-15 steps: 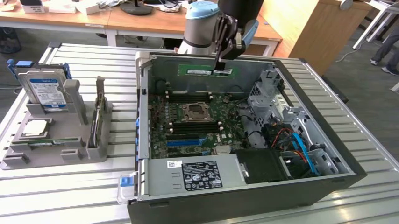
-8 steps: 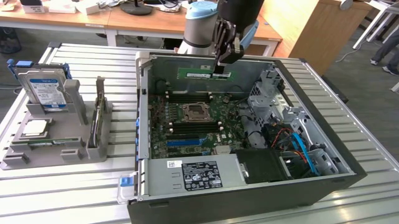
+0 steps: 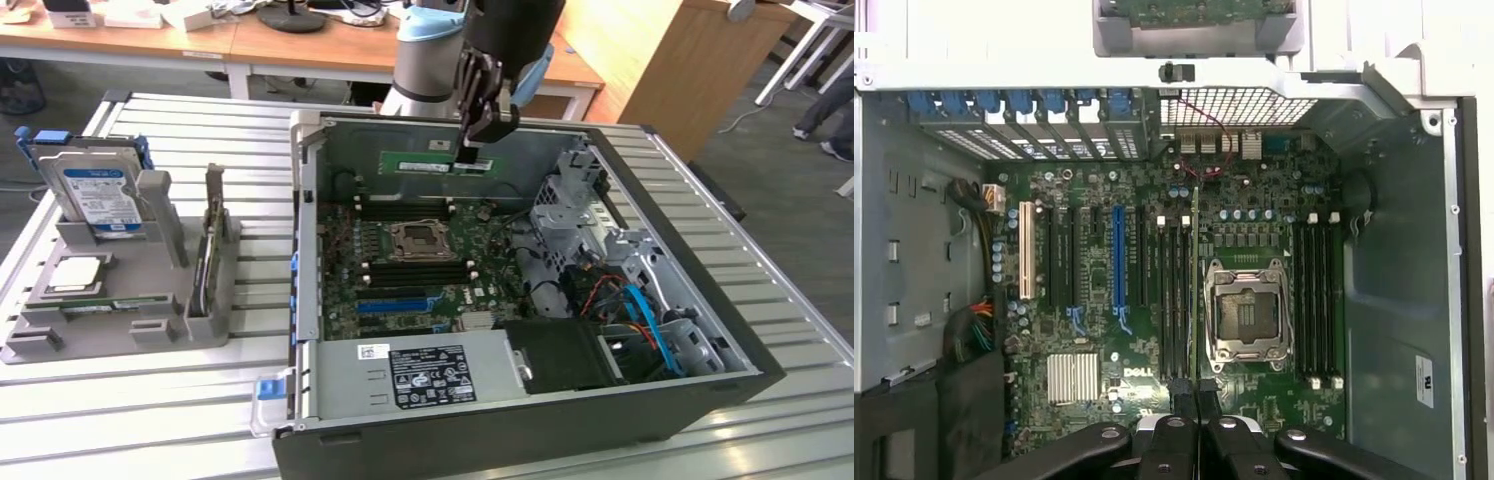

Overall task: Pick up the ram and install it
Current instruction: 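Pick up the ram and move it above insertion slot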

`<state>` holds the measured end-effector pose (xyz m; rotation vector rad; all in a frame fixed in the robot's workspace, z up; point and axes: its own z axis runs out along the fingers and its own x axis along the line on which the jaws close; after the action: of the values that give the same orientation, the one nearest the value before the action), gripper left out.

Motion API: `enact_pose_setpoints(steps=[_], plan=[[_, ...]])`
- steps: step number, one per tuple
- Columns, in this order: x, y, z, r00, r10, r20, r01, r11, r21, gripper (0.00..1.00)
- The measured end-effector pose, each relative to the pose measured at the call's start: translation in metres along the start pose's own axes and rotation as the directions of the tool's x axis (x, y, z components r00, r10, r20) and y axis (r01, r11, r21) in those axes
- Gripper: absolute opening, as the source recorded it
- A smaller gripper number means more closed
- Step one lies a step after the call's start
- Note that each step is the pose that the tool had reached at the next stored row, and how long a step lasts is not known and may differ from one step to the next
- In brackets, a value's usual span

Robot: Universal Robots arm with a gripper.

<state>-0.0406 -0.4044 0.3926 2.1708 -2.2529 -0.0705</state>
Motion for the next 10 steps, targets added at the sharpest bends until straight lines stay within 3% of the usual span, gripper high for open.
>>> enact_pose_setpoints(steps=[10], plan=[[0.000,-0.0005,0.0116,1.0000,0.000,0.0017,0.000,1.0000,0.0000,0.12]])
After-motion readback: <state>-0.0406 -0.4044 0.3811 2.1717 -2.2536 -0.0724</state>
